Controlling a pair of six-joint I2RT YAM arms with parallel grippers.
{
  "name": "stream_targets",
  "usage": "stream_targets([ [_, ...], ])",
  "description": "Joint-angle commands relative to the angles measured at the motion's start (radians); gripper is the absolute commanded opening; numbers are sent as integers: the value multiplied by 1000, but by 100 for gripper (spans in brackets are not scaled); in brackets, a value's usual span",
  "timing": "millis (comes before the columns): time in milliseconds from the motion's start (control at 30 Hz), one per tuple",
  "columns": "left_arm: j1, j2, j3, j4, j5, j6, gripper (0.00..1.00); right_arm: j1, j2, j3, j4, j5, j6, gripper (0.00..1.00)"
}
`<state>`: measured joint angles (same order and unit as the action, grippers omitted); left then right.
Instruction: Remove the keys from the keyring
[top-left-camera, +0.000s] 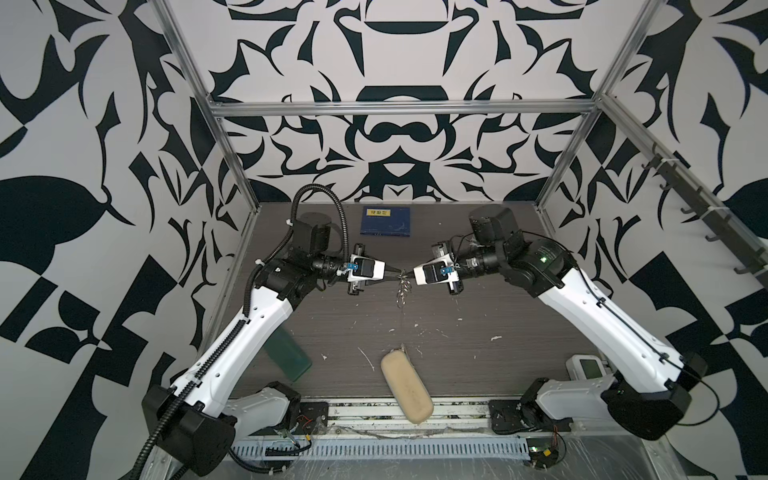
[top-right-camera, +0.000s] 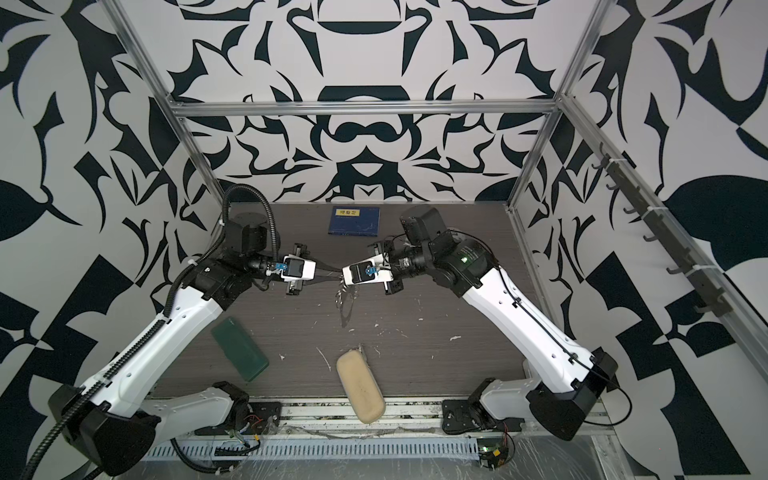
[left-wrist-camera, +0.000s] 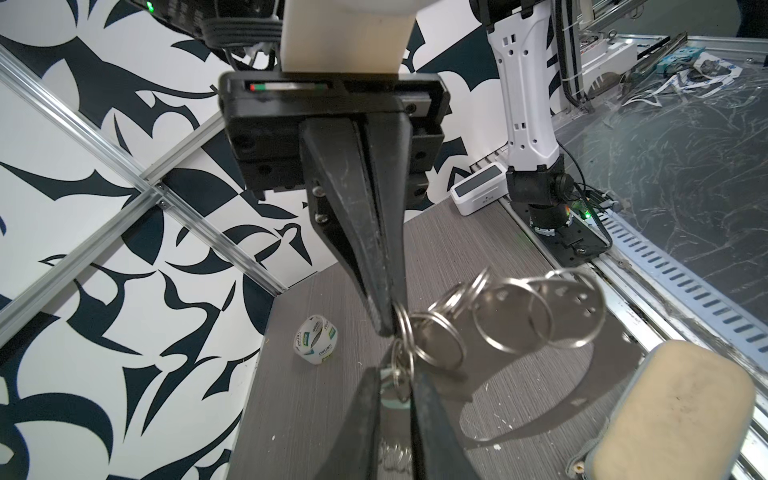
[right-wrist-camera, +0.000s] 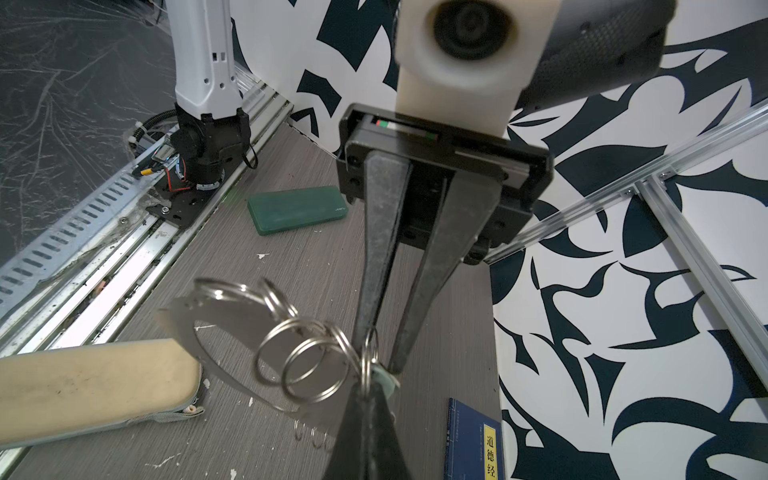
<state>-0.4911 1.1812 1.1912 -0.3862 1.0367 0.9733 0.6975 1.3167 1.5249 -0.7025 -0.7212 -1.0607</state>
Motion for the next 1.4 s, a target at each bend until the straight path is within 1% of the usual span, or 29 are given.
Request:
stream_targets([
  [0, -13, -7, 27, -6, 29, 12, 12, 4, -4, 48, 25, -23, -8, 0],
  [67, -15, -5, 25, -8, 29, 12, 9, 4, -1, 50, 24, -22, -9, 0],
  [133, -15, -6, 26, -6, 24, 13, 0, 3, -1, 50, 23, -25, -10, 0],
  [267, -15, -14, 25, -2, -25, 16, 0, 3, -8, 34, 33, -13, -10, 0],
  [467, -18, -23, 39, 4, -88, -4, 0, -1, -55, -91, 173, 17, 70, 0],
  [633, -18, -48, 23, 4, -161, -7, 0, -22, -84, -152, 222, 21, 110, 0],
  [867, -22, -52, 38, 20, -165, -27, 0, -33, -123, -298, 338, 46, 193, 0],
  [1133, -43, -40, 36, 18, -170, -38, 0, -36, -116, -300, 344, 38, 215, 0],
  [1233, -51, -45, 36, 26, -188, -38, 0, -35, -117, -304, 350, 42, 224, 6],
  [1333, -52, -44, 44, 33, -186, -47, 0, -36, -127, -311, 363, 42, 235, 19],
  [1367, -52, -43, 47, 33, -182, -48, 0, -36, -129, -310, 368, 42, 235, 19],
])
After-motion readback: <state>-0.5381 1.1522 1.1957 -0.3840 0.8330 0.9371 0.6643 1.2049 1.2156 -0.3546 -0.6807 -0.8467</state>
